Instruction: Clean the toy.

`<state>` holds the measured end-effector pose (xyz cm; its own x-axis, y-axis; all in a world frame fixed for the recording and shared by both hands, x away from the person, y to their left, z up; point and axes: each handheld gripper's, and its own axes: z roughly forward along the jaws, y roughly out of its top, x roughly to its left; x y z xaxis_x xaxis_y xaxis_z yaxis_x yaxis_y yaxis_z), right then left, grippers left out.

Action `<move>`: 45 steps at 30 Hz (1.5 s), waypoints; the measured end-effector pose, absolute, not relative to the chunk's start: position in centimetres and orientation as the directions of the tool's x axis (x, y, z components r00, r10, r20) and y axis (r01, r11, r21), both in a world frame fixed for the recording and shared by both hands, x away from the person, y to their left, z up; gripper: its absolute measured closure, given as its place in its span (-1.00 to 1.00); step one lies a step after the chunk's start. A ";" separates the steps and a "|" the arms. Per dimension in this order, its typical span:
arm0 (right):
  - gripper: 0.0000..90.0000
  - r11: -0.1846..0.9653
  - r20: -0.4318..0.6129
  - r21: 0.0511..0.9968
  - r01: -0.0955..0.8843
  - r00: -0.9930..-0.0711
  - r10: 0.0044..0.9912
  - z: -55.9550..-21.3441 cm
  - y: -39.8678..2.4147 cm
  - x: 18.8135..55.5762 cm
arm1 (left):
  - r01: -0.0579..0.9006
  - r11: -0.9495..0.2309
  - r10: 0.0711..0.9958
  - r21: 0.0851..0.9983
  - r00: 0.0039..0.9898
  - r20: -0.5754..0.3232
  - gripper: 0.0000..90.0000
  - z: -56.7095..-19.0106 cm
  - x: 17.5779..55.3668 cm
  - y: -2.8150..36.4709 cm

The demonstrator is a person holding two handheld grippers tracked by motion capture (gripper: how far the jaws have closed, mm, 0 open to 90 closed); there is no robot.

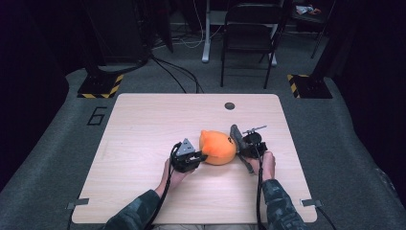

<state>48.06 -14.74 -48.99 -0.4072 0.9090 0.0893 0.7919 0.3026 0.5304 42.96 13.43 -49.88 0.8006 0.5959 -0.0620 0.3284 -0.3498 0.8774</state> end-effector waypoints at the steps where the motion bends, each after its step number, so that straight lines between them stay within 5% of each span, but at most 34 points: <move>1: 0.66 0.311 0.078 0.535 0.786 -0.413 0.907 -49.1 -14.7 48.1 | 0.332 -0.342 0.600 0.879 0.797 -0.068 0.70 -49.9 43.0 13.4; 9: 0.67 0.278 0.045 0.632 0.723 -0.393 0.918 -45.4 -15.3 47.2 | 0.335 -0.337 0.600 0.880 0.797 -0.074 0.69 -49.9 43.0 13.6; 14: 0.67 0.304 0.048 0.737 0.603 -0.496 0.867 -41.2 -13.6 45.3 | 0.318 -0.332 0.607 0.888 0.792 -0.057 0.69 -50.0 43.0 13.3; 17: 0.67 0.397 0.021 0.685 0.611 -0.561 0.828 -42.4 -11.0 45.4 | 0.314 -0.334 0.609 0.889 0.791 -0.050 0.66 -50.1 42.9 13.3; 24: 0.67 0.407 0.014 0.662 0.630 -0.553 0.833 -44.1 -10.2 46.2 | 0.293 -0.400 0.638 0.869 0.769 0.034 -0.06 -50.3 42.6 13.2; 30: 0.67 0.383 0.038 0.672 0.634 -0.546 0.837 -44.5 -10.8 46.3 | 0.255 -0.418 0.640 0.872 0.764 0.084 -0.23 -50.8 42.5 12.1; 33: 0.67 0.368 0.047 0.676 0.639 -0.535 0.843 -44.6 -10.6 46.3 | 0.258 -0.409 0.653 0.875 0.753 0.083 -0.12 -51.1 42.5 11.8; 39: 0.67 0.374 0.032 0.685 0.625 -0.539 0.842 -44.5 -10.7 46.1 | 0.259 -0.400 0.669 0.879 0.738 0.087 0.46 -51.1 42.5 11.2; 45: 0.67 0.329 0.060 0.715 0.617 -0.523 0.850 -43.2 -11.5 46.0 | 0.290 -0.365 0.657 0.885 0.753 0.024 0.66 -50.2 42.7 11.7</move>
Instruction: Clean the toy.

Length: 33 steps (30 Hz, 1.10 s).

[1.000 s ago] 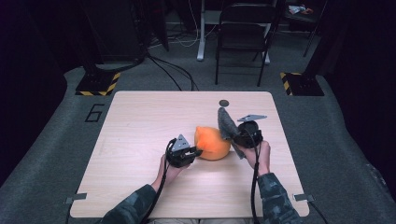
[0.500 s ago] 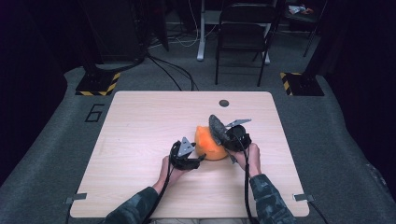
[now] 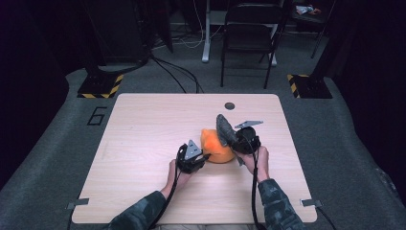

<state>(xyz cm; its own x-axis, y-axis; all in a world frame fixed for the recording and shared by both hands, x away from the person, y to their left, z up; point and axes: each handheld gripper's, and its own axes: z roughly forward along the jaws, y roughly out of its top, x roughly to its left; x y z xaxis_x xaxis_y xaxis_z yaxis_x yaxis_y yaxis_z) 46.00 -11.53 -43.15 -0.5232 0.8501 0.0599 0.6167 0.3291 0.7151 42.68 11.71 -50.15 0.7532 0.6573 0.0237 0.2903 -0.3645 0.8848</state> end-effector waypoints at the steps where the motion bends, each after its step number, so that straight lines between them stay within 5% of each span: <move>1: 0.67 0.323 0.059 0.721 0.613 -0.519 0.853 -42.8 -11.4 45.8 | 0.295 -0.362 0.654 0.884 0.757 0.015 0.66 -50.0 42.7 11.8; 8: 0.67 0.307 0.125 0.779 0.547 -0.615 0.779 -38.9 -9.6 43.8 | 0.335 -0.331 0.620 0.882 0.782 -0.064 0.71 -48.2 42.1 12.1; 14: 0.66 0.375 0.103 0.748 0.548 -0.654 0.750 -40.7 -6.8 43.6 | 0.383 -0.321 0.640 0.866 0.762 -0.100 0.71 -48.5 42.0 12.0; 29: 0.66 0.362 0.038 0.671 0.647 -0.518 0.855 -43.6 -11.9 45.6 | 0.402 -0.305 0.633 0.864 0.763 -0.131 0.68 -49.2 42.6 12.5; 33: 0.66 0.329 0.094 0.649 0.686 -0.502 0.860 -45.0 -13.5 46.6 | 0.387 -0.319 0.627 0.865 0.771 -0.114 0.67 -49.1 42.5 12.4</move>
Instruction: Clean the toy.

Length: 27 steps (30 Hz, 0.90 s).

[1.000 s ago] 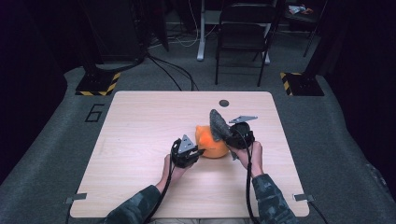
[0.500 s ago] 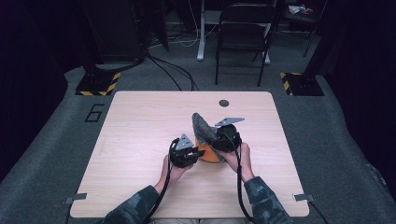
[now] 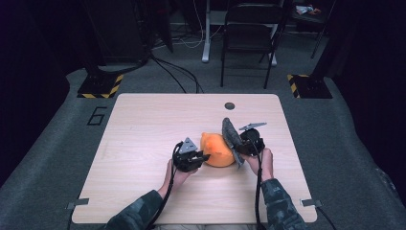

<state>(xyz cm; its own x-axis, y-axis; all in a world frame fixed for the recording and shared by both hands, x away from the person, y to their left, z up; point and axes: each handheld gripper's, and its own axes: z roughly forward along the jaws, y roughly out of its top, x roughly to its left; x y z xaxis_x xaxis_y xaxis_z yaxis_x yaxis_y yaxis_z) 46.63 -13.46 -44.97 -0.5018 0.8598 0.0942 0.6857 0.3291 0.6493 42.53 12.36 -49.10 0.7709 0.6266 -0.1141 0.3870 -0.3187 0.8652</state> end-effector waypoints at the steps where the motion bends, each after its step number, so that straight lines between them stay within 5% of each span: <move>1: 0.66 0.320 0.104 0.643 0.696 -0.493 0.864 -45.1 -13.7 46.7 | 0.386 -0.313 0.631 0.868 0.768 -0.114 0.67 -49.1 42.5 12.3; 18: 0.66 0.358 0.007 0.543 0.760 -0.430 0.903 -48.3 -15.2 48.1 | 0.385 -0.287 0.630 0.877 0.765 -0.129 0.67 -49.1 42.5 12.3; 23: 0.67 0.294 0.021 0.653 0.698 -0.405 0.914 -44.4 -15.7 47.0 | 0.388 -0.281 0.633 0.878 0.762 -0.134 0.67 -49.1 42.7 12.6; 27: 0.67 0.292 0.073 0.729 0.620 -0.494 0.866 -40.9 -14.6 45.3 | 0.389 -0.281 0.635 0.877 0.761 -0.134 0.66 -49.0 42.6 12.6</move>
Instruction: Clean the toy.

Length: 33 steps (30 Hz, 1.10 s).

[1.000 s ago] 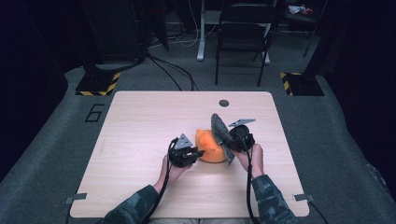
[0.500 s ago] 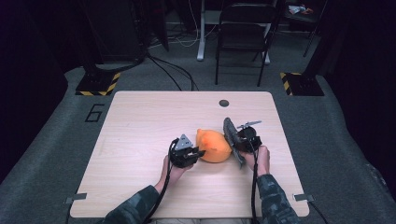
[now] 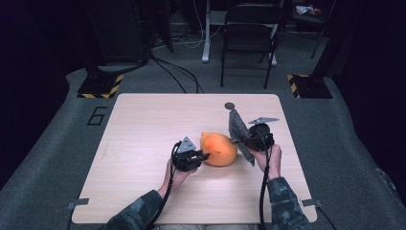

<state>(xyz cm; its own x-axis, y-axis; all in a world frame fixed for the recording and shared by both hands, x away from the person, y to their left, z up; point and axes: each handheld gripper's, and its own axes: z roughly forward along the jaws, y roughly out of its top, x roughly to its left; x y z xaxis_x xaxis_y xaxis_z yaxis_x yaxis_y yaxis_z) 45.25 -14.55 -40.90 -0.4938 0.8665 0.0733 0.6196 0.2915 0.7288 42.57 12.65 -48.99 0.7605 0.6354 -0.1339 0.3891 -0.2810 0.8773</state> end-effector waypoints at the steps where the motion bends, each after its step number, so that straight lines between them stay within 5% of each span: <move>1: 0.67 0.337 0.078 0.704 0.626 -0.539 0.839 -41.3 -13.1 45.1 | 0.387 -0.285 0.634 0.877 0.762 -0.130 0.65 -48.9 42.5 12.6; 3: 0.67 0.390 0.047 0.659 0.643 -0.553 0.832 -42.9 -11.6 45.4 | 0.373 -0.300 0.633 0.878 0.766 -0.109 0.60 -48.9 42.5 12.5; 9: 0.68 0.388 0.022 0.661 0.642 -0.534 0.845 -44.0 -11.1 46.0 | 0.291 -0.374 0.644 0.880 0.764 0.021 0.03 -48.9 42.2 12.3; 17: 0.67 0.351 0.051 0.684 0.640 -0.522 0.851 -43.7 -11.6 46.2 | 0.232 -0.367 0.654 0.901 0.753 0.072 0.69 -49.7 42.1 11.8; 25: 0.67 0.347 0.068 0.769 0.536 -0.609 0.790 -40.0 -9.6 44.1 | 0.276 -0.331 0.657 0.902 0.753 0.011 0.77 -48.4 41.7 11.8; 33: 0.66 0.433 -0.011 0.736 0.520 -0.630 0.776 -41.0 -7.3 43.8 | 0.310 -0.334 0.660 0.890 0.751 -0.014 0.76 -48.8 41.8 11.7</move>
<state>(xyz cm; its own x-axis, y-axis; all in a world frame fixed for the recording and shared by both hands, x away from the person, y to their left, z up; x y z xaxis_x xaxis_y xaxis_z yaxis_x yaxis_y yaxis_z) 43.84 -7.30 -41.05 -0.6302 0.7764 -0.0108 0.5203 0.4326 0.7363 41.82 11.69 -48.78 0.7513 0.6598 -0.0142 0.3102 -0.3341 0.8900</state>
